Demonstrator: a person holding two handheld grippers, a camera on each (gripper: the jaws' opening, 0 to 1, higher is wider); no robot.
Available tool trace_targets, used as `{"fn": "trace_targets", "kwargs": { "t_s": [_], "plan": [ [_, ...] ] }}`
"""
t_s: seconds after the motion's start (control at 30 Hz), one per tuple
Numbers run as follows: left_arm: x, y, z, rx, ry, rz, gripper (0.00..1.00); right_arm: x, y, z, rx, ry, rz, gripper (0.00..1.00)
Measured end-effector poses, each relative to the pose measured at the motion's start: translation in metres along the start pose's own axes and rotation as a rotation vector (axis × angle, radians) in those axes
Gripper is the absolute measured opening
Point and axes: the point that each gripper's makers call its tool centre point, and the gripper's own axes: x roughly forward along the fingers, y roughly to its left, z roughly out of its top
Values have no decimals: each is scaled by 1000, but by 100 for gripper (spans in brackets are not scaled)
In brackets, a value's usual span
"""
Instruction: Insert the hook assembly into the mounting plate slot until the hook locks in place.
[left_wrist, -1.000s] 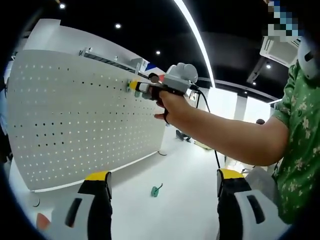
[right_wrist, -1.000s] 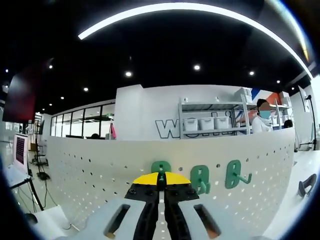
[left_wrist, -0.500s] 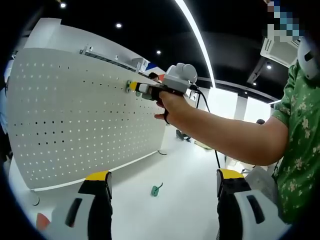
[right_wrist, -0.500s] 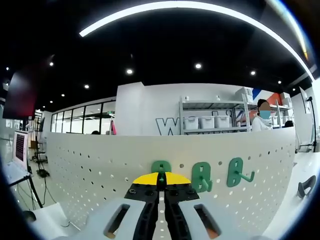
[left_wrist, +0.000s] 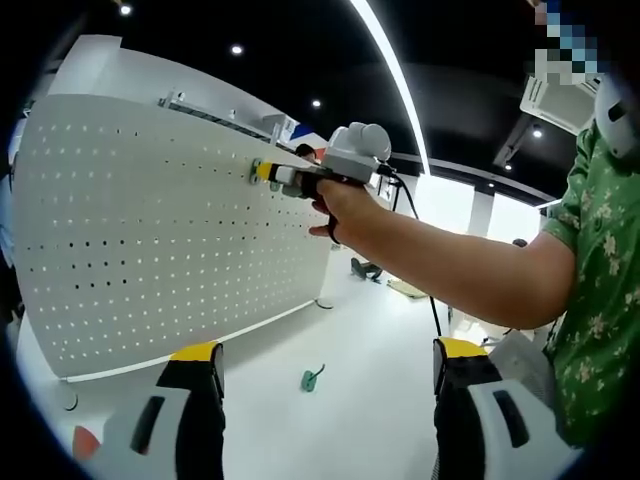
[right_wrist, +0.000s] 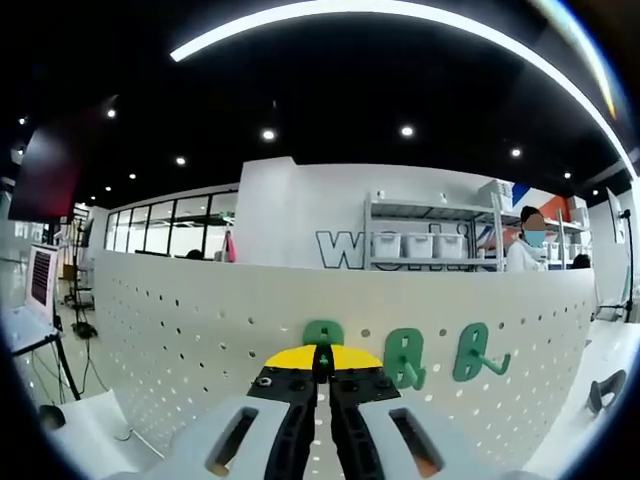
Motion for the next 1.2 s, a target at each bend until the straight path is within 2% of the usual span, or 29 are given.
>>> {"fn": "trace_targets", "kwargs": {
  "t_s": [0.03,0.13,0.27,0.43,0.57,0.7,0.77,0.8,0.9,1.2],
  "plan": [
    [0,0,0,1,1,0,88,0,0,0,-3,1,1,2],
    [0,0,0,-1,3,-1,88,0,1,3,-127,6,-9,2],
    [1,0,-1,-2,3,-2,88,1,0,9,-109,-8,-11,2],
    [0,0,-1,-6,2,-1,87,3,-1,8,-102,8,-6,2],
    [1,0,-2,-3,6,-2,87,3,-1,8,-152,12,-6,3],
    [1,0,-2,-5,4,-2,87,4,-2,8,-161,11,-3,3],
    [1,0,-1,-4,4,-3,87,5,-1,2,-64,34,13,4],
    [1,0,-1,-4,4,-4,87,5,-2,1,-58,41,9,4],
    [1,-1,0,-3,2,-4,87,4,-1,3,-104,30,5,4],
    [1,-1,-1,-1,3,-4,87,2,-1,-11,-82,74,10,6]
  ]
}}
